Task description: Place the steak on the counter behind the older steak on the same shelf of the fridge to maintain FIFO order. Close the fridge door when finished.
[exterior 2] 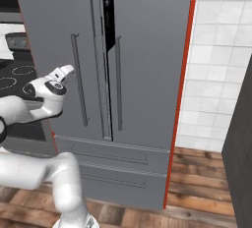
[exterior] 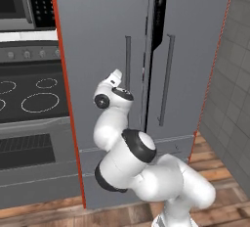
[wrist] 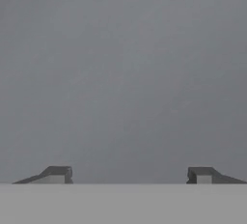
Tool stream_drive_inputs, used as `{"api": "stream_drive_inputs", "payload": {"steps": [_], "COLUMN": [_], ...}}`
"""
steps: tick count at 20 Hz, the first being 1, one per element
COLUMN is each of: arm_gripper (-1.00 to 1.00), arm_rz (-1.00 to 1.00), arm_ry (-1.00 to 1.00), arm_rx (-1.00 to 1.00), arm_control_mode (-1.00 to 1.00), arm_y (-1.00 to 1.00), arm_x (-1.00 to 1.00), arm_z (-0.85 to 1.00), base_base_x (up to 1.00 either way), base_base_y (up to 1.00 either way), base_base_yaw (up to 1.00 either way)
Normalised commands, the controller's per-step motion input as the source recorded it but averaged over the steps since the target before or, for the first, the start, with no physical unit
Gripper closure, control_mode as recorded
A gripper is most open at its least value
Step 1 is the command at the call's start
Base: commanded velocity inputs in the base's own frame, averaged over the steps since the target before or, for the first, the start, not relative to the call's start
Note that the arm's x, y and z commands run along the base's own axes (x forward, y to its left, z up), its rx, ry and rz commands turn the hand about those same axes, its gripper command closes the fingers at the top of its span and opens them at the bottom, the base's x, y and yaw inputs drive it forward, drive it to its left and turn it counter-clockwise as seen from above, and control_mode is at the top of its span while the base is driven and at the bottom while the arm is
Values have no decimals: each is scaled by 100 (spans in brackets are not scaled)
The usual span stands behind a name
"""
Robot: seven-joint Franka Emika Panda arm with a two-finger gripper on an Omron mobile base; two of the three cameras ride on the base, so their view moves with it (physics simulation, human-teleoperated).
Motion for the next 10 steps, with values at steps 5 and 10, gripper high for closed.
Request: {"api": "stream_drive_inputs", "payload": {"steps": [5,10], "arm_gripper": [-100,-100], "arm_rz": [-2,-1], "arm_ry": [0,0], "arm_rx": [2,1], "arm_control_mode": [-100,-100], "arm_y": [-13,-8], "arm_x": [55,40], "arm_z": [0,0], "base_base_x": [0,0], "base_base_y": [0,0], "base_base_yaw": [0,0]}}
